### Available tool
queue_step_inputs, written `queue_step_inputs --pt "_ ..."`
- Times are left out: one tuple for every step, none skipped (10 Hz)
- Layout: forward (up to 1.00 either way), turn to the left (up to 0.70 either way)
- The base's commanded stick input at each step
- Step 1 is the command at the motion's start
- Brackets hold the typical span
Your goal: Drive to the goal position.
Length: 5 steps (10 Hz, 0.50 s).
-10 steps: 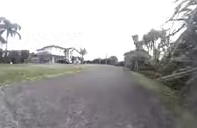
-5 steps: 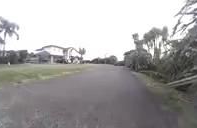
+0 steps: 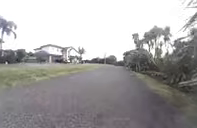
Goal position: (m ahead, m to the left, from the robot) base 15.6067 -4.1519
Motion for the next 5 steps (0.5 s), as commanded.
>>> queue_step_inputs --pt "0.7 0.0" --pt "0.7 0.0" --pt "0.7 0.0" --pt "0.7 0.0" --pt "0.7 0.0"
